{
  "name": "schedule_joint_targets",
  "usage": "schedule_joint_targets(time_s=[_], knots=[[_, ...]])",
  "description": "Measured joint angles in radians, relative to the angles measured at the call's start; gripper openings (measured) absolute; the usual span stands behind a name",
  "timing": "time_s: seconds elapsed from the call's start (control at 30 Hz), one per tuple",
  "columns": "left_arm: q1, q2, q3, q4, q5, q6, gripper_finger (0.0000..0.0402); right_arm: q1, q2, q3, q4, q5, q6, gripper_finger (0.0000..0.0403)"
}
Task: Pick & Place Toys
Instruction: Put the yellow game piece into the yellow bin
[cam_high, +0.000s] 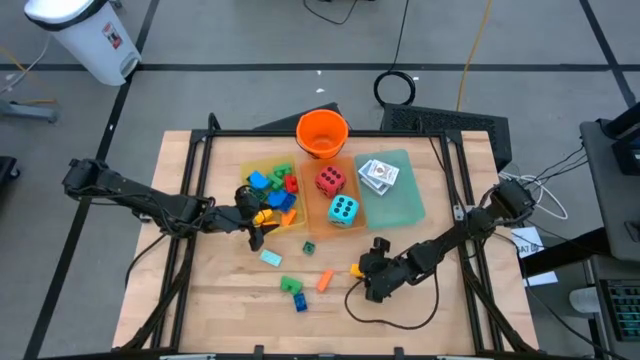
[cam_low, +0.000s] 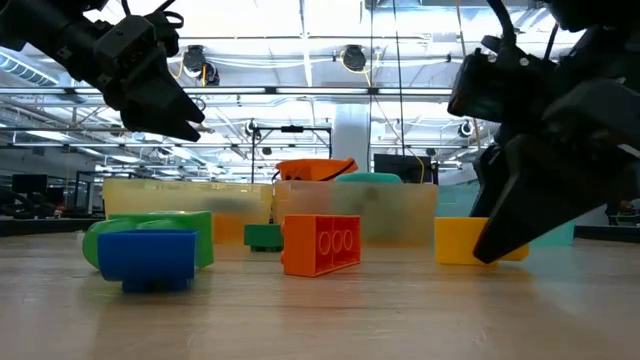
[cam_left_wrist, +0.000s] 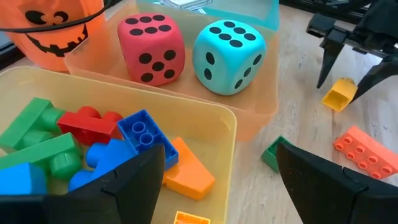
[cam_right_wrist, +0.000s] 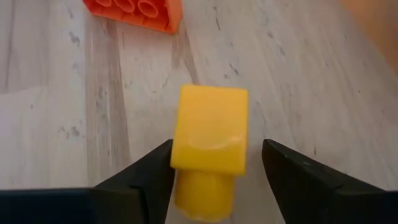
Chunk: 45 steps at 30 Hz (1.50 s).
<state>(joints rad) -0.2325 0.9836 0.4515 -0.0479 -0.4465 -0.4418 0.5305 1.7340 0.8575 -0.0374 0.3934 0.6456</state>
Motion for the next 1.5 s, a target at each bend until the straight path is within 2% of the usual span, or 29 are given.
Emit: schedule_joint_targets(time_s=[0.2, 0.5, 0.67, 0.8, 1.1, 1.2, 1.33, 1.5], knots=[[0.0, 0.0, 0.0, 0.001, 0.0, -0.013, 0.0312, -0.007, -0.004, 0.0, 0.002, -0.002, -0.068, 0.0184], [0.0, 0.0, 0.0, 0.054, 0.007, -0.158, 0.0313, -0.006, -0.01, 0.001, 0.006, -0.006, -0.107, 0.0091], [0.002, 0.0, 0.0, 0.056, -0.014, -0.305, 0.0312, -0.007, -0.056, 0.001, 0.011, 0.008, -0.17, 0.0091], [0.001, 0.042, 0.0, 0.123, -0.016, -0.408, 0.0312, -0.007, -0.099, 0.001, 0.02, 0.091, -0.248, 0.0103], [-0.025, 0.317, 0.022, 0.628, 0.048, -0.371, 0.0312, -0.008, -0.112, 0.001, 0.217, 0.32, -0.581, 0.0094], [-0.025, 0.416, 0.079, 0.676, 0.093, -0.37, 0.0312, -0.008, -0.112, 0.001, 0.301, 0.39, -0.696, 0.0096], [-0.024, 0.524, 0.193, 0.665, 0.113, -0.32, 0.0312, -0.019, -0.112, 0.001, 0.42, 0.415, -0.84, 0.0096], [-0.024, 0.625, 0.323, 0.656, 0.135, -0.243, 0.0312, -0.056, -0.112, 0.001, 0.444, 0.416, -0.867, 0.0095]])
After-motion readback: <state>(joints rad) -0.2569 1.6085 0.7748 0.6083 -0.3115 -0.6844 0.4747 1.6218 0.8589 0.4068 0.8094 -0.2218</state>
